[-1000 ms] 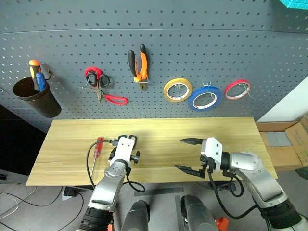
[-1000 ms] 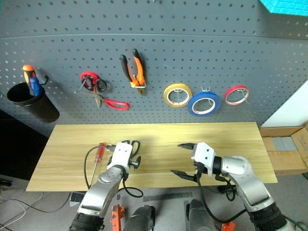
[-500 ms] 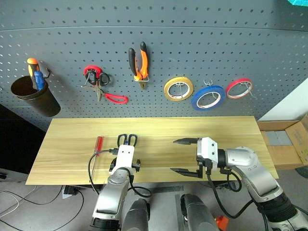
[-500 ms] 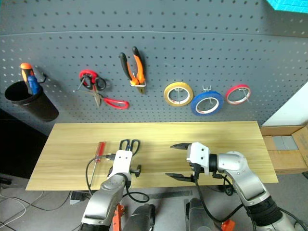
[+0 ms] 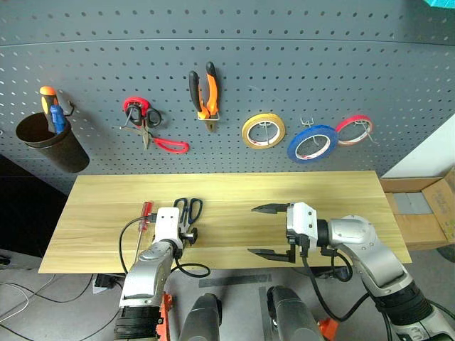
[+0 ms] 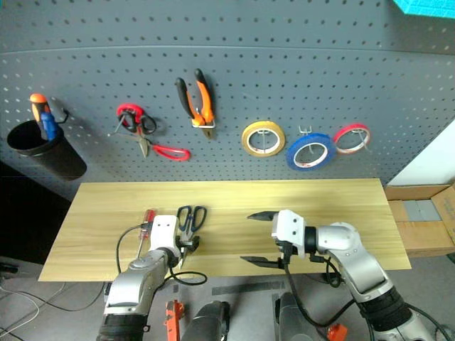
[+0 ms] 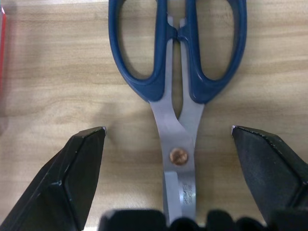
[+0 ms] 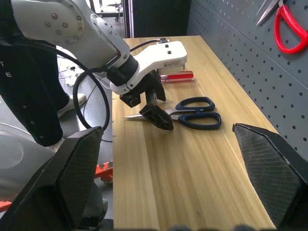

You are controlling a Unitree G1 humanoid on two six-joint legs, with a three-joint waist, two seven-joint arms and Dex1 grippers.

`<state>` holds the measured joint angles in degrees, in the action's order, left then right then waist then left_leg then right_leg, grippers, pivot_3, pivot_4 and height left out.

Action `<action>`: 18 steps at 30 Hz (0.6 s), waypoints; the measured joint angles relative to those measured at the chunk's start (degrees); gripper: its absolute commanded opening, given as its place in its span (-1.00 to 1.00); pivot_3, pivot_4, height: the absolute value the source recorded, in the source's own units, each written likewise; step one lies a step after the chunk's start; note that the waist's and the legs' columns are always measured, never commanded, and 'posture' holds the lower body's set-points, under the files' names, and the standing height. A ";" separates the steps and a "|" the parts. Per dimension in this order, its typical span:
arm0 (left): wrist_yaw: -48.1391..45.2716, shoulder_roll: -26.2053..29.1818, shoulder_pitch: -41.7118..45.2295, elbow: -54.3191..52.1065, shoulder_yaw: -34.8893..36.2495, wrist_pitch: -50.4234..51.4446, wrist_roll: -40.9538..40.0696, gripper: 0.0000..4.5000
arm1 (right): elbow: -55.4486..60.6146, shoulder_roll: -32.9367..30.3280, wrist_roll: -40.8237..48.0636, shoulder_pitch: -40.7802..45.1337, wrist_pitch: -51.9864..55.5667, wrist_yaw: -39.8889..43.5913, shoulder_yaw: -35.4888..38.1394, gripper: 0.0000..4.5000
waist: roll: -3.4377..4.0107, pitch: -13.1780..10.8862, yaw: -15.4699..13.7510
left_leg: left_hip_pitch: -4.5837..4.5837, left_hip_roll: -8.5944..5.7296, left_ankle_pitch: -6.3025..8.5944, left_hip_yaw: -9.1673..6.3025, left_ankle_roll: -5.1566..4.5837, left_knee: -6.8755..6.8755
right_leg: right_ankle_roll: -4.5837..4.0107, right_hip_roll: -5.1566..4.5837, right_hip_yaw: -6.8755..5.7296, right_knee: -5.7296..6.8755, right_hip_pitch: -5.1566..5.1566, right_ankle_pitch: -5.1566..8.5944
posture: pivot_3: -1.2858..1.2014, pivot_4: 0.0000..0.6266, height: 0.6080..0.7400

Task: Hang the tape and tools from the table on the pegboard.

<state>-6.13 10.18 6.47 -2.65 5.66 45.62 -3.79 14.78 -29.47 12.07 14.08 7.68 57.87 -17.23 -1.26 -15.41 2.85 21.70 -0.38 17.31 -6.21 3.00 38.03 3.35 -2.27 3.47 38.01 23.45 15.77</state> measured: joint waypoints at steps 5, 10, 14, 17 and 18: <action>-2.17 1.02 -0.46 -0.25 -0.08 1.24 -0.77 0.31 | -0.53 0.51 -0.06 0.20 -0.03 0.00 0.00 1.00 | 0.10 -0.05 0.05 | -0.03 0.01 0.00 0.00 0.00 -0.01 | 0.00 -0.01 0.02 0.00 -0.02 0.00 | 0.00 0.00 1.00; -2.35 1.07 -1.79 -1.89 0.04 2.52 -0.93 -0.47 | -0.78 0.70 -0.11 0.23 -0.05 -0.01 0.00 1.00 | 0.15 -0.07 0.06 | -0.05 0.02 0.00 0.00 0.00 -0.03 | 0.00 -0.01 0.04 -0.01 -0.03 0.00 | 0.01 0.00 1.00; -2.47 1.07 -2.58 -2.88 0.35 3.16 -1.52 -0.78 | -1.34 0.72 -0.20 0.23 -0.71 -0.01 0.00 1.00 | 0.17 -0.08 0.05 | -0.07 0.02 0.00 0.00 0.00 -0.03 | 0.01 -0.01 0.04 -0.01 -0.05 0.01 | 0.01 -0.01 1.00; -2.47 1.27 -2.87 -3.47 0.49 3.80 -1.68 -0.78 | -1.76 0.97 -0.22 0.45 -0.90 -0.01 0.00 1.00 | 0.17 -0.08 0.04 | -0.07 0.02 0.00 0.01 0.00 -0.03 | 0.01 -0.01 0.05 -0.02 -0.05 0.01 | 0.02 -0.04 1.00; -2.43 1.35 -3.01 -3.62 0.51 3.79 -1.68 -0.78 | -1.94 1.09 -0.23 0.63 -0.98 -0.01 -0.01 1.00 | 0.17 -0.08 0.04 | -0.07 0.02 0.00 0.01 0.00 -0.03 | 0.01 -0.01 0.05 -0.02 -0.05 0.01 | 0.02 -0.05 1.00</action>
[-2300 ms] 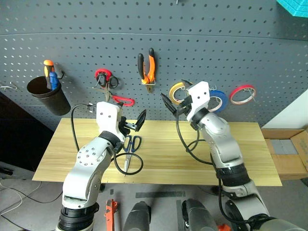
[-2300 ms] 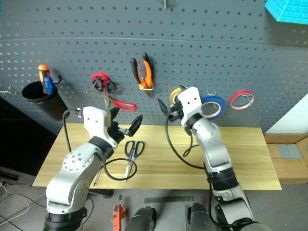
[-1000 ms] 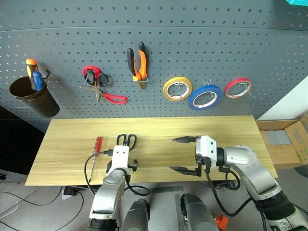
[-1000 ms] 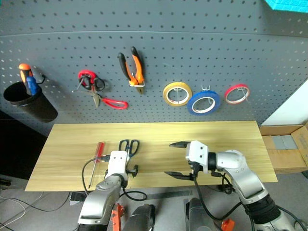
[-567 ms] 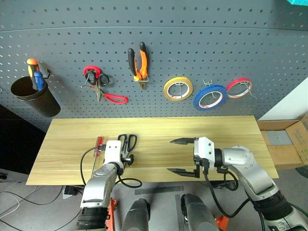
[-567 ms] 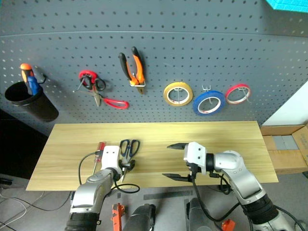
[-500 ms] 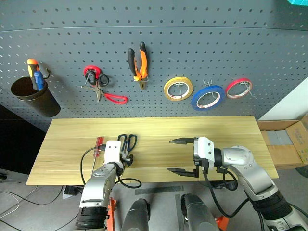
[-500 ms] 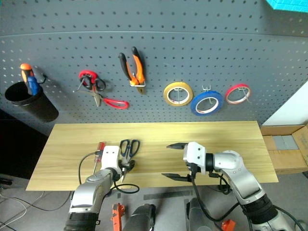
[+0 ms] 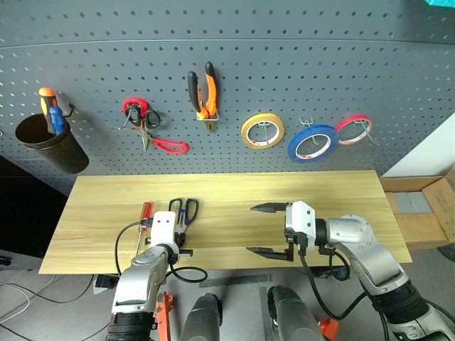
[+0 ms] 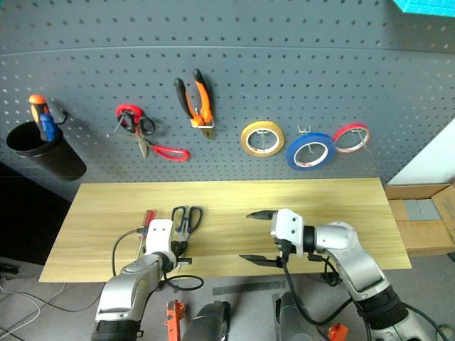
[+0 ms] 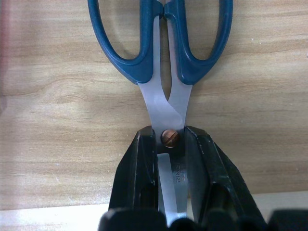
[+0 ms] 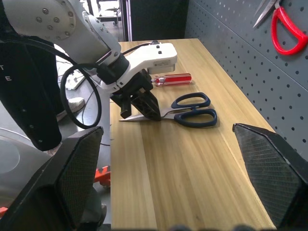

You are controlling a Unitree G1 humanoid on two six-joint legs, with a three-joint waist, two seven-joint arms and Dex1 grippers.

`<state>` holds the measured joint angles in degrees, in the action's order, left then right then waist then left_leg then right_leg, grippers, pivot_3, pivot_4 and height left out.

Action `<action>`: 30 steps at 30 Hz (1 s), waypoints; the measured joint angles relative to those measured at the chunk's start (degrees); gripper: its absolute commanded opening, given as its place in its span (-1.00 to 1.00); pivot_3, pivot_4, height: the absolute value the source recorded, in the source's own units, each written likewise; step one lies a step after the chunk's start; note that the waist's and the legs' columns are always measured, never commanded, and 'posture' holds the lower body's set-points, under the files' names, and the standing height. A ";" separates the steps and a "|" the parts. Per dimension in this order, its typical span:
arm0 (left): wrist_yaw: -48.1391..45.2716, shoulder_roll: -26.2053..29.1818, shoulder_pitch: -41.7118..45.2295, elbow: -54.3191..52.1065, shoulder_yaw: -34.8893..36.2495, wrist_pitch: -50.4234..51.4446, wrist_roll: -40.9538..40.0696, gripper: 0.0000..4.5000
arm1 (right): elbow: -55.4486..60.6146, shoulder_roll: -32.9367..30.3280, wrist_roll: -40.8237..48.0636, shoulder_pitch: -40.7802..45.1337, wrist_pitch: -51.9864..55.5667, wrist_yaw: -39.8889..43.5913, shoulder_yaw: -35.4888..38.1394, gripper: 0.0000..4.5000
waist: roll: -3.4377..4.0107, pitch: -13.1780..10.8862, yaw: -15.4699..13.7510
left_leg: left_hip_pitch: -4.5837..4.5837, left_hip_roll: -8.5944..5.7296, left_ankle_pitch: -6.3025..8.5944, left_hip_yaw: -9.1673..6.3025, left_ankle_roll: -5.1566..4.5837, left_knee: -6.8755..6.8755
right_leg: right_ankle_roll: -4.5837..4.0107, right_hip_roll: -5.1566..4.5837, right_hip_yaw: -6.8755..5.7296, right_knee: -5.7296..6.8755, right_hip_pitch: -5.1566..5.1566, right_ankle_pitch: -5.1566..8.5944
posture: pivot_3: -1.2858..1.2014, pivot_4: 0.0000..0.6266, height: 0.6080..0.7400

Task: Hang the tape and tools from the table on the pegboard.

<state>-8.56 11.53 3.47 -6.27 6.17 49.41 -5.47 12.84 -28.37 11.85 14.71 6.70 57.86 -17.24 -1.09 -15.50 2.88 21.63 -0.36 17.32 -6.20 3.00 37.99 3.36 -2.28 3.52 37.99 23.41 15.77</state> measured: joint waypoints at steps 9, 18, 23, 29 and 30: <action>-2.20 2.54 -5.40 -3.02 -4.56 -12.33 2.26 -0.78 | 0.98 2.14 1.77 -1.28 0.54 -3.01 2.20 1.00 | -0.01 0.00 -0.26 | 0.21 0.10 -0.11 -0.06 0.21 -0.02 | 0.00 -0.19 -0.01 -0.05 0.19 0.00 | 0.03 -0.21 1.00; -1.56 2.54 -18.43 -15.88 -7.36 -30.87 5.45 -0.78 | 9.78 9.89 17.80 -2.83 8.73 -12.79 12.12 1.00 | -0.11 0.23 -1.05 | 0.31 0.04 -0.10 -0.03 0.20 -0.08 | 0.01 -0.48 -0.08 -0.21 0.23 -0.01 | 0.06 -0.41 1.00; -2.17 -0.03 -23.87 -19.12 -6.47 -42.04 3.28 -0.78 | 12.82 12.27 23.14 -0.93 12.72 -19.17 15.22 1.00 | -0.08 0.93 -1.44 | 0.37 -0.02 -0.09 0.00 0.16 -0.06 | 0.02 -0.51 -0.22 -0.18 0.24 -0.01 | 0.07 -0.51 1.00; -1.27 -1.69 -16.56 -17.86 -2.18 -48.77 1.06 -0.78 | 12.97 15.20 23.34 3.24 12.75 -23.01 15.52 1.00 | -0.05 2.76 -1.87 | 0.36 -0.13 -0.12 0.06 0.20 0.00 | 0.02 -0.26 -0.60 -0.14 0.11 -0.02 | 0.08 -0.61 1.00; -1.02 -1.71 -14.25 -16.94 -1.65 -48.87 0.76 -0.78 | 12.87 15.60 23.06 3.80 12.60 -23.07 15.21 1.00 | -0.05 3.19 -1.97 | 0.35 -0.16 -0.12 0.09 0.21 0.02 | 0.02 -0.26 -0.75 -0.13 0.10 -0.02 | 0.08 -0.62 1.00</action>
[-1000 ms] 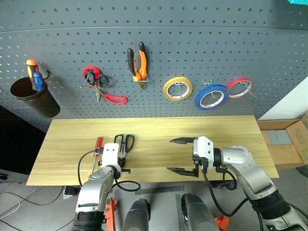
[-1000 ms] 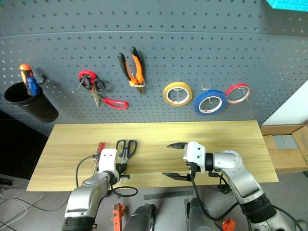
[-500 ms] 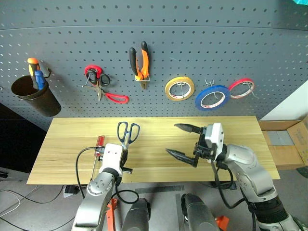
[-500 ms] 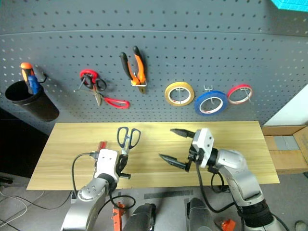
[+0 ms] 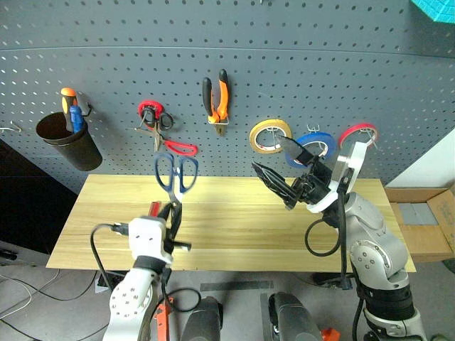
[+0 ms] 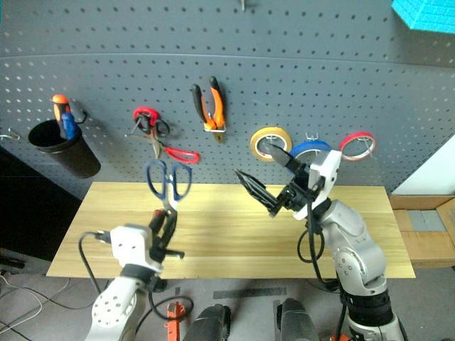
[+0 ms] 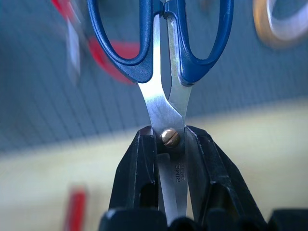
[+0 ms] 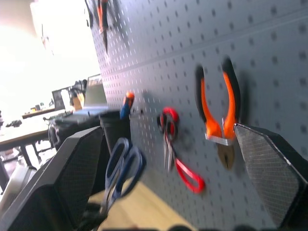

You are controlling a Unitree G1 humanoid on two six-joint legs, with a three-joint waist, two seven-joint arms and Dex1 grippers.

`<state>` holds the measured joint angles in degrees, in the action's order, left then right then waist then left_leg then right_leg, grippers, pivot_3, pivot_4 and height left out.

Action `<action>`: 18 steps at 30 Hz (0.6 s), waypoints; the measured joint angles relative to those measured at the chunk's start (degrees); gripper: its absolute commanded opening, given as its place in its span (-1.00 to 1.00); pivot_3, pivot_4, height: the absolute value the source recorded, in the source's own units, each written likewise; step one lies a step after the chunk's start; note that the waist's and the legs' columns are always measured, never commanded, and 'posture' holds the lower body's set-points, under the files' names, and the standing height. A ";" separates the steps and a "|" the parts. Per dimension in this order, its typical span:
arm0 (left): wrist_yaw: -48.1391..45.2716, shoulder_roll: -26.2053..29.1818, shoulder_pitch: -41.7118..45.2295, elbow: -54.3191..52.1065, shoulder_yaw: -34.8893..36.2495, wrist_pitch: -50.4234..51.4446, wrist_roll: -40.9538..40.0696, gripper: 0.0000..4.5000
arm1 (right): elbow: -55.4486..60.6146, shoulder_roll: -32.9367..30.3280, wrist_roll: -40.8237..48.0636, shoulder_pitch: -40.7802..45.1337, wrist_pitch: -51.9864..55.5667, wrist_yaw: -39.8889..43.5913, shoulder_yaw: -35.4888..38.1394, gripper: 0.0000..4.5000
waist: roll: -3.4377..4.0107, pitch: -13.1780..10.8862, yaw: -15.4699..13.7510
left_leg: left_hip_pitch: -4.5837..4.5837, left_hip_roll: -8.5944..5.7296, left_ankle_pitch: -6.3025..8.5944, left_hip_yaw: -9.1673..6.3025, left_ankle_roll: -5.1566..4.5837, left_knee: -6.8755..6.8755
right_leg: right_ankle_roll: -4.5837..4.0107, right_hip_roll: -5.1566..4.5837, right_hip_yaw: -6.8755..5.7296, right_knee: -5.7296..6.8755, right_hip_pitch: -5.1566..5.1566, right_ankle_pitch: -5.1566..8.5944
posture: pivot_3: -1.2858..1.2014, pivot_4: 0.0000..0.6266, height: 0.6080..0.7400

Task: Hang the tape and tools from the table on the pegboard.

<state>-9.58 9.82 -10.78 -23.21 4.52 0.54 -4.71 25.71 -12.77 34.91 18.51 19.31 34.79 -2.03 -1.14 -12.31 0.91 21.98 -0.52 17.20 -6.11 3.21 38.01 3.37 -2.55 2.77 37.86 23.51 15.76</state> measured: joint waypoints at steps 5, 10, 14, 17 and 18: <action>0.01 0.81 11.13 8.30 2.31 0.14 -0.99 -0.78 | -2.41 0.43 -2.39 1.85 -1.51 -0.05 -1.30 1.00 | -0.07 1.55 -0.65 | -0.11 -0.01 -0.02 0.03 0.04 0.01 | -0.02 0.04 -0.19 0.05 -0.03 -0.01 | 0.07 -0.64 1.00; 0.07 1.42 14.78 12.34 4.21 0.10 -1.94 -0.78 | -3.77 0.44 -3.70 1.87 -2.46 -0.17 -1.36 1.00 | -0.06 1.85 -0.64 | -0.16 0.01 -0.02 0.09 0.04 0.04 | -0.02 0.03 -0.19 0.11 -0.02 -0.01 | 0.06 -0.65 1.00; 0.19 1.30 14.94 13.08 4.72 0.10 -2.00 -0.78 | -3.77 0.43 -4.57 1.75 -2.64 -0.46 -1.36 1.00 | -0.07 2.01 -0.64 | -0.16 0.02 -0.03 0.09 0.05 0.06 | -0.03 0.03 -0.19 0.13 -0.02 -0.02 | 0.05 -0.65 1.00; 0.38 1.01 14.96 13.08 4.85 0.14 -2.04 -0.78 | -3.77 0.42 -4.66 1.38 -2.65 -0.98 -1.36 1.00 | -0.05 2.32 -0.64 | -0.16 0.01 -0.03 0.09 0.05 0.07 | -0.03 0.03 -0.19 0.13 -0.02 -0.02 | 0.05 -0.66 1.00; 0.47 0.85 14.96 13.07 4.85 0.24 -2.04 -0.78 | -3.77 0.40 -4.70 1.20 -2.66 -1.06 -1.37 1.00 | -0.05 2.43 -0.64 | -0.16 0.01 -0.03 0.10 0.05 0.07 | -0.03 0.03 -0.19 0.14 -0.02 -0.02 | 0.05 -0.66 1.00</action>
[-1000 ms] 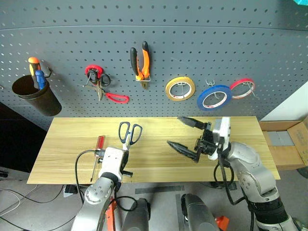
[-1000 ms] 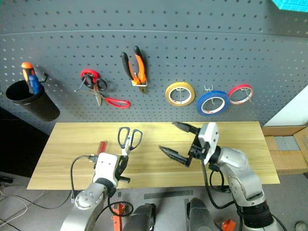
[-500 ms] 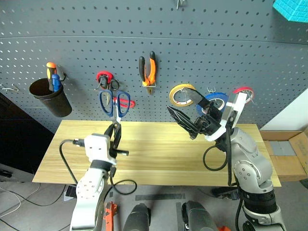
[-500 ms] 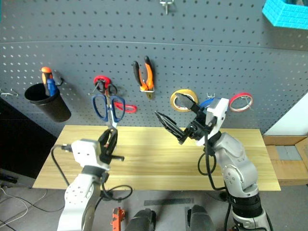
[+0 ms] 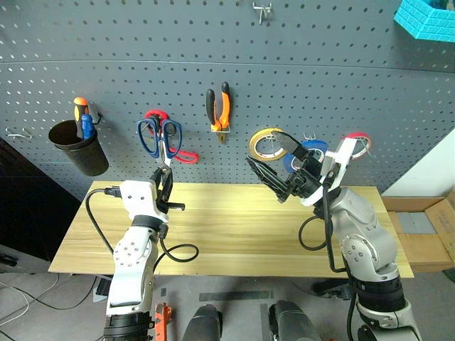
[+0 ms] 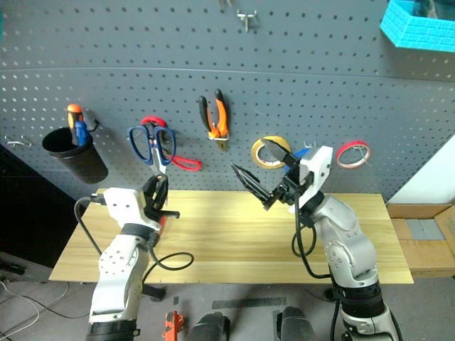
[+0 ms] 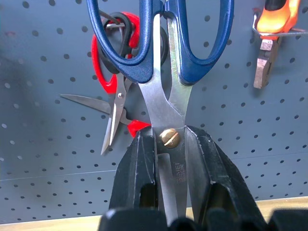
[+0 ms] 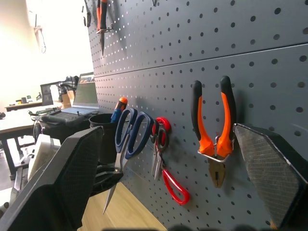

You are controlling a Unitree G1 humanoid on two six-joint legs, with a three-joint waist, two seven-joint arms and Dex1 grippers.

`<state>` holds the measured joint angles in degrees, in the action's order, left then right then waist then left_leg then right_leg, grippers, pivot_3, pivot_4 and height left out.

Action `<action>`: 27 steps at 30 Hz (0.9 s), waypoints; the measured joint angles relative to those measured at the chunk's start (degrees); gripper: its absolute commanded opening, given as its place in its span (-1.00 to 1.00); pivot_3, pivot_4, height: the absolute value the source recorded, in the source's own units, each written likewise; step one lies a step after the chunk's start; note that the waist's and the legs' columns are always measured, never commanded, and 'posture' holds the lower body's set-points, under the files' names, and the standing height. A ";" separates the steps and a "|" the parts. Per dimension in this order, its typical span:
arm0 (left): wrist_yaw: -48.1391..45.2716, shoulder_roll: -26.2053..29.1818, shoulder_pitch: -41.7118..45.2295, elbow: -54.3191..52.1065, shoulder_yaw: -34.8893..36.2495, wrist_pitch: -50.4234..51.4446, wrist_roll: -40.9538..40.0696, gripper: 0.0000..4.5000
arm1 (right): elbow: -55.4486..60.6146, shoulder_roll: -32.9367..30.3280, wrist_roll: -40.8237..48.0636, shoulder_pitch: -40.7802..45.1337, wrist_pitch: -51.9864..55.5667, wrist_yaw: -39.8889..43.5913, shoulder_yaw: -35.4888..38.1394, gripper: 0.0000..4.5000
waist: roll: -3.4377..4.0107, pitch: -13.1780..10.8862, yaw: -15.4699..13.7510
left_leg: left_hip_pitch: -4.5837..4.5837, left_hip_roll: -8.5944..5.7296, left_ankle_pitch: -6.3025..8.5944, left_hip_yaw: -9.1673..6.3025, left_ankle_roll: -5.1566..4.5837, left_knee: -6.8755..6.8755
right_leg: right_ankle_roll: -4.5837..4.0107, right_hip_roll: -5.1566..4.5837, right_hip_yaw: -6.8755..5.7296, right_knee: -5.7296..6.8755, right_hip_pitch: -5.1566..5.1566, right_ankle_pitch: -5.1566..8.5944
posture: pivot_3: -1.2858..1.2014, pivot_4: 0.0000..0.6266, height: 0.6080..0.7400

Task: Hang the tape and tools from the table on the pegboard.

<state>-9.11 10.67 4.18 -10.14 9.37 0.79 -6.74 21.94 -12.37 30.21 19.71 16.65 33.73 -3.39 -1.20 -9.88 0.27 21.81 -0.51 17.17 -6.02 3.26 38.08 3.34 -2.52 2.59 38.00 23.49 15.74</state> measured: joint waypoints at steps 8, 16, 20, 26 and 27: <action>0.88 -1.68 -1.08 -4.57 -2.53 3.12 0.10 -0.78 | 0.11 -0.03 -0.85 -0.57 -0.03 -0.34 -0.16 1.00 | 0.03 0.82 0.02 | -0.04 -0.01 0.00 0.01 -0.01 0.02 | 0.00 0.01 0.02 0.04 -0.03 0.00 | 0.05 -0.66 1.00; 3.28 -3.36 -4.10 -10.67 -2.69 4.03 0.10 -0.78 | 0.13 -0.02 -1.96 -0.91 -0.45 -0.29 -0.22 1.00 | 0.07 1.05 0.07 | -0.13 0.03 0.03 0.00 -0.07 0.05 | -0.03 0.06 0.03 0.10 -0.11 -0.02 | 0.06 -0.66 1.00; 4.15 -3.38 -4.58 -11.23 -1.95 4.38 0.16 -0.78 | 0.13 0.02 -2.00 -0.92 -0.77 -0.24 -0.25 1.00 | 0.07 1.06 0.02 | -0.34 0.02 0.09 0.00 -0.17 0.06 | -0.04 0.08 0.04 0.09 -0.31 -0.02 | 0.06 -0.65 1.00; 4.85 -3.61 -4.35 -8.60 -1.18 5.03 0.06 -0.78 | 0.13 0.01 -2.05 -0.92 -0.79 -0.25 -0.29 1.00 | 0.08 1.06 0.01 | -0.39 0.05 0.09 -0.02 -0.18 0.06 | -0.05 0.14 0.05 0.14 -0.33 -0.03 | 0.06 -0.62 1.00; 4.82 -3.60 -3.97 -7.52 -1.12 5.01 0.06 -0.78 | 0.13 0.01 -2.05 -0.93 -0.78 -0.27 -0.29 1.00 | 0.08 1.06 0.00 | -0.39 0.05 0.09 -0.02 -0.18 0.06 | -0.05 0.14 0.05 0.15 -0.33 -0.03 | 0.06 -0.61 1.00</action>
<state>-4.29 7.08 0.20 -17.66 8.25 5.79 -6.68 22.08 -12.37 28.16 18.77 15.87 33.46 -3.68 -1.12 -8.82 0.28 21.43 -0.46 17.26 -6.03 3.07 38.14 3.29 -2.38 2.64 38.15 23.16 15.71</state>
